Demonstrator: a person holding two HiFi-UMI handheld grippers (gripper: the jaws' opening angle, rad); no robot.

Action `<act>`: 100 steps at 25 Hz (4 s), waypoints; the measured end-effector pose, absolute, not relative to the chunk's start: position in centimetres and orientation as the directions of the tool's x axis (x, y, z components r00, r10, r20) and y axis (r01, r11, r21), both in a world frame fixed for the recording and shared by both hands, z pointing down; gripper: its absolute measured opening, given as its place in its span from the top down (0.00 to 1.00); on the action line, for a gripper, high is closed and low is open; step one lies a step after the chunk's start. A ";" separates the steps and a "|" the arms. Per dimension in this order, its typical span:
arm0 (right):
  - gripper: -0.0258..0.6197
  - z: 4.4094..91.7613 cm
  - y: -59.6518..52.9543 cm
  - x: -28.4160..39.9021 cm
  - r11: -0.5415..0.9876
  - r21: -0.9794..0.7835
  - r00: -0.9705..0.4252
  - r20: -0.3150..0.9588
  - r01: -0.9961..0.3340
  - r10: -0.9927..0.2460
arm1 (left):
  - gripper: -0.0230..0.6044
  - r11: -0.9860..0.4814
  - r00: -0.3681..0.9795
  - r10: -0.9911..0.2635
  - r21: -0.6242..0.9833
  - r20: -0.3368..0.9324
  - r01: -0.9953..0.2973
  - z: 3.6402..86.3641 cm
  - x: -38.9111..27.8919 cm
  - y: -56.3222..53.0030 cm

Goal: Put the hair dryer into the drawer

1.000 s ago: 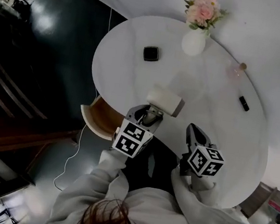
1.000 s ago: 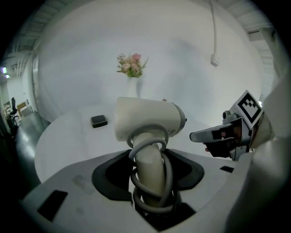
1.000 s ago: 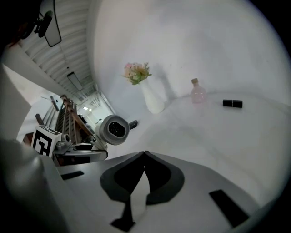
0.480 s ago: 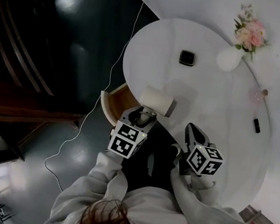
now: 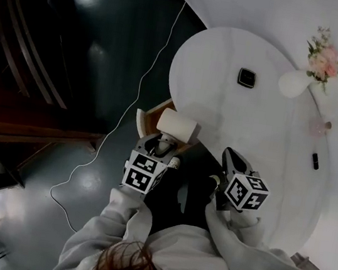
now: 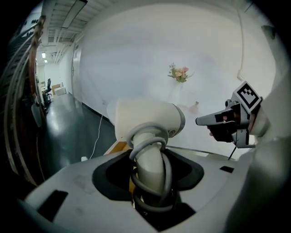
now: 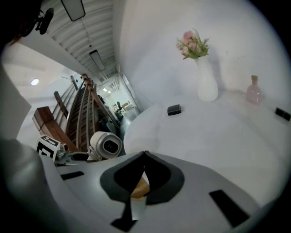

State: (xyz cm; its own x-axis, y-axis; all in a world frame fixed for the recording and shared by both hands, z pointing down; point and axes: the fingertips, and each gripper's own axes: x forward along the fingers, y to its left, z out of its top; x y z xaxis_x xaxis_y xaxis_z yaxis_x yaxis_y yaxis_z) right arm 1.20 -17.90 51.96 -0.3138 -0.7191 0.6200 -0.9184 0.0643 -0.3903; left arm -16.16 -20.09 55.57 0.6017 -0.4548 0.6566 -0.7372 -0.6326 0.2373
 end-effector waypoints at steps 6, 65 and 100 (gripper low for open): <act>0.88 52.4 -19.2 -1.1 0.015 -0.373 -0.265 0.627 -0.928 -0.733 | 0.63 -0.635 0.617 -0.424 0.268 0.663 -0.725 57.1 -19.8 -20.7; 0.88 55.3 -18.3 -1.9 0.045 -0.392 -0.333 0.710 -0.919 -0.620 | 0.63 -0.078 0.734 -0.233 0.740 0.638 -0.668 70.1 -12.9 -28.6; 0.88 57.7 -16.0 -1.9 0.039 -0.381 -0.339 0.765 -0.924 -0.547 | 0.62 -0.145 0.704 -0.051 0.692 0.709 -0.707 77.8 -11.3 -28.4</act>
State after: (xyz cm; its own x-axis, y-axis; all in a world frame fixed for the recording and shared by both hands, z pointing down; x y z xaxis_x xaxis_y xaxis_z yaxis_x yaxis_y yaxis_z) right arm -1.93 -16.03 57.69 -0.3391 -0.5474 0.7651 -0.9236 0.0391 -0.3813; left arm -11.34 -28.36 77.85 0.7037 -0.0513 0.7086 -0.7073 -0.1445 0.6920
